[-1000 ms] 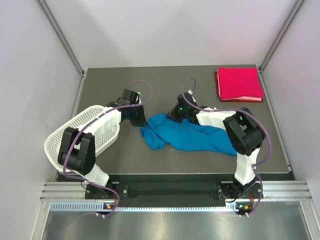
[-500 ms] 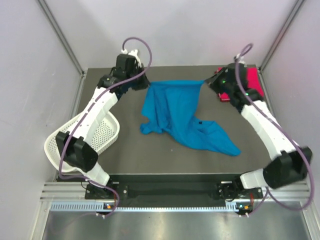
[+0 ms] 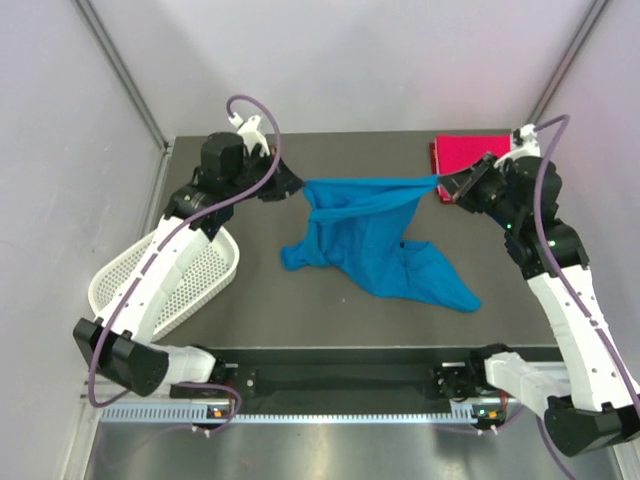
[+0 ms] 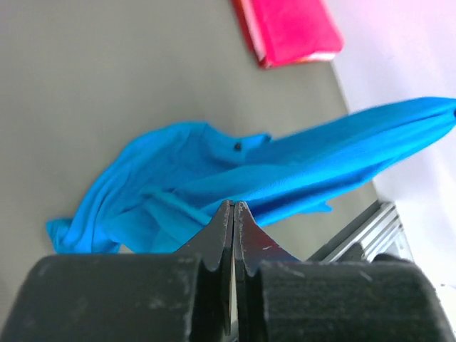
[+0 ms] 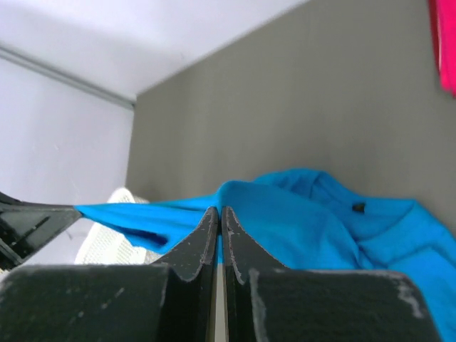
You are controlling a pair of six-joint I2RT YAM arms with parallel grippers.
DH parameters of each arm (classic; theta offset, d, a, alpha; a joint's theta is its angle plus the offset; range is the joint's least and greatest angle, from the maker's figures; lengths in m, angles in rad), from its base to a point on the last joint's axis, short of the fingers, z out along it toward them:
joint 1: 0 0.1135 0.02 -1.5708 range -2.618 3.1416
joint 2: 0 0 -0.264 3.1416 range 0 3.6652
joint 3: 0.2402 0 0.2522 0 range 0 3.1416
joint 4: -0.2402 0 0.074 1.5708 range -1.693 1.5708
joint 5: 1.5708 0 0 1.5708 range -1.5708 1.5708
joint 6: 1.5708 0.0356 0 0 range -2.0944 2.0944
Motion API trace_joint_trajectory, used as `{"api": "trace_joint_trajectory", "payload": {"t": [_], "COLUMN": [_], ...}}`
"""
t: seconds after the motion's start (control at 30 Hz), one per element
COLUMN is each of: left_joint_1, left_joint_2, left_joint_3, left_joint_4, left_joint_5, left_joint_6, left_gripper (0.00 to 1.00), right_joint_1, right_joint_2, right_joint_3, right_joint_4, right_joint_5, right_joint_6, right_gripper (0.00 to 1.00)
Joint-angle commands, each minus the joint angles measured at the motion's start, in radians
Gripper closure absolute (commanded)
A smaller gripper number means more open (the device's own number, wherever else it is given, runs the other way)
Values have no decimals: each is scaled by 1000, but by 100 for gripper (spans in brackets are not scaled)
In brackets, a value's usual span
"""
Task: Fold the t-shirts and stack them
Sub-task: Flatten the tshirt out
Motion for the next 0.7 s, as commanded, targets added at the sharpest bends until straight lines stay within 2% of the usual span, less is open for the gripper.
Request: {"api": "trace_joint_trajectory", "payload": {"t": [0.0, 0.07, 0.13, 0.2, 0.27, 0.3, 0.4, 0.6, 0.67], "left_joint_1": [44, 44, 44, 45, 45, 45, 45, 45, 45], "left_joint_2": [-57, -62, -71, -73, -74, -82, -110, -192, -237], "left_joint_3": [-104, -161, -190, -210, -224, -230, -271, -333, -359], "left_joint_4": [-29, -39, -67, -133, -166, -191, -211, -254, -257], "left_joint_5": [-77, -67, -113, -219, -262, -286, -311, -305, -245], "left_joint_6": [18, 22, 25, 15, 12, 1, -22, -30, -13], "left_gripper": [100, 100, 100, 100, 100, 100, 100, 100, 100], "right_joint_1": [16, 54, 131, 230, 309, 379, 482, 570, 574], "right_joint_2": [-34, -33, -19, -5, 7, 25, 74, 61, 27], "right_joint_3": [-62, -84, -113, -153, -184, -202, -218, -268, -280], "right_joint_4": [20, 40, 56, 97, 150, 158, 149, 42, -21], "right_joint_5": [28, 30, 30, 31, 39, 60, 94, 155, 166], "right_joint_6": [-23, -23, -28, -22, -7, 1, 33, 84, 109], "right_gripper": [100, 100, 100, 100, 100, 100, 100, 100, 100]}}
